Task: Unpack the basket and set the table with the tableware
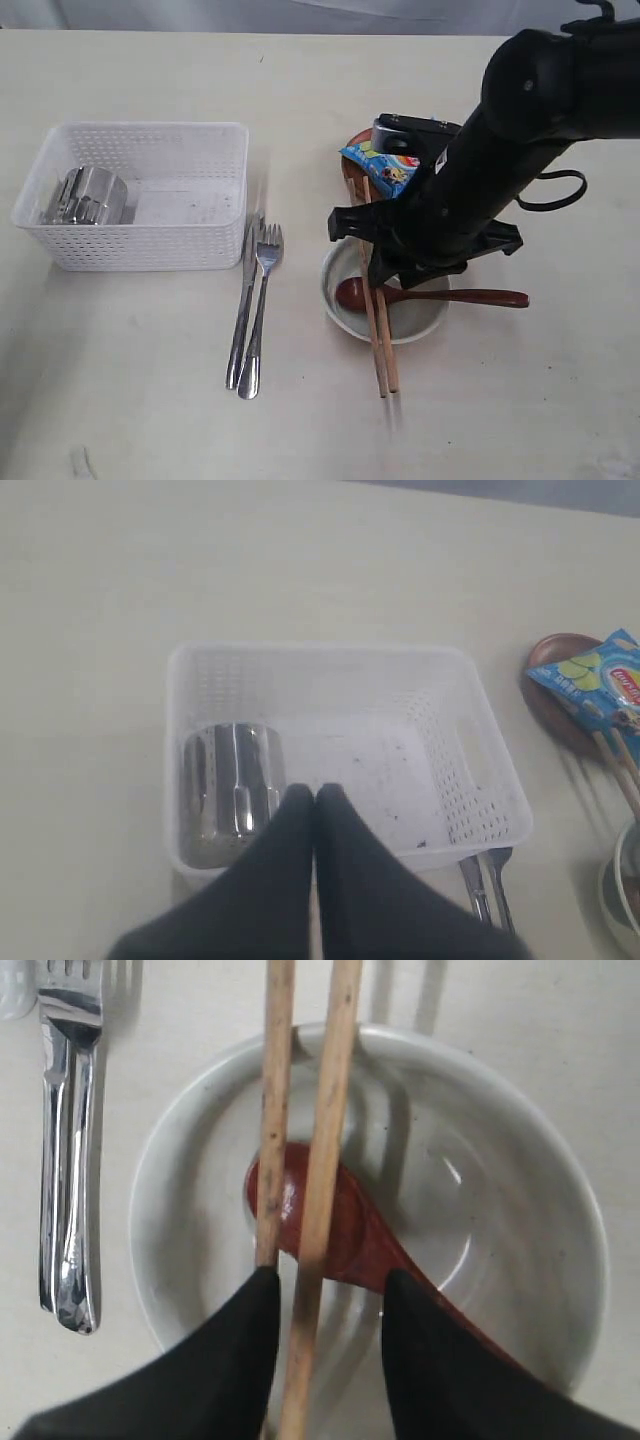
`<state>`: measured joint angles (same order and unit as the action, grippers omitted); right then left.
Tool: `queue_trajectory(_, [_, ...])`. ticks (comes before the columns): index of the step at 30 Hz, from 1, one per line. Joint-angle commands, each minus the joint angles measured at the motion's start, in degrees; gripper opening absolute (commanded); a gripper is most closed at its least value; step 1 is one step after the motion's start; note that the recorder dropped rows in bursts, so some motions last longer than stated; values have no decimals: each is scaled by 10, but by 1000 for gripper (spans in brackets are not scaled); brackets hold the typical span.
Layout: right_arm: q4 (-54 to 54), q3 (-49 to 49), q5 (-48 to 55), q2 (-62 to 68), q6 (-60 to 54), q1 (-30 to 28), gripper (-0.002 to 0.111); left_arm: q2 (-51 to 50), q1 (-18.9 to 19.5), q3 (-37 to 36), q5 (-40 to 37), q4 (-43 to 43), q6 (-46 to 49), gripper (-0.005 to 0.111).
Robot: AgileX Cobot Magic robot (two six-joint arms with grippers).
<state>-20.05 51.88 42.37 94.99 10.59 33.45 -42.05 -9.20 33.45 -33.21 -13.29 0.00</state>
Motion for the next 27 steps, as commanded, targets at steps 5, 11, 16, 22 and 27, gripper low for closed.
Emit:
queue_trajectory(5, [22, 18, 14, -1, -1, 1, 36, 1, -1, -4, 3, -4, 0, 0])
queue_trajectory(11, [21, 61, 54, -3, -7, 9, 36, 1, -1, -4, 3, -4, 0, 0])
queue_trajectory(16, [55, 60, 38, 5, 3, 50, 36, 1, -1, -4, 3, -7, 0, 0])
queue_trajectory(22, [142, 61, 42, 7, 94, 60, 36, 1, -1, -4, -1, -7, 0, 0])
queue_trajectory(27, [142, 61, 40, 7, 101, 60, 36, 1, -1, -4, 0, -7, 0, 0])
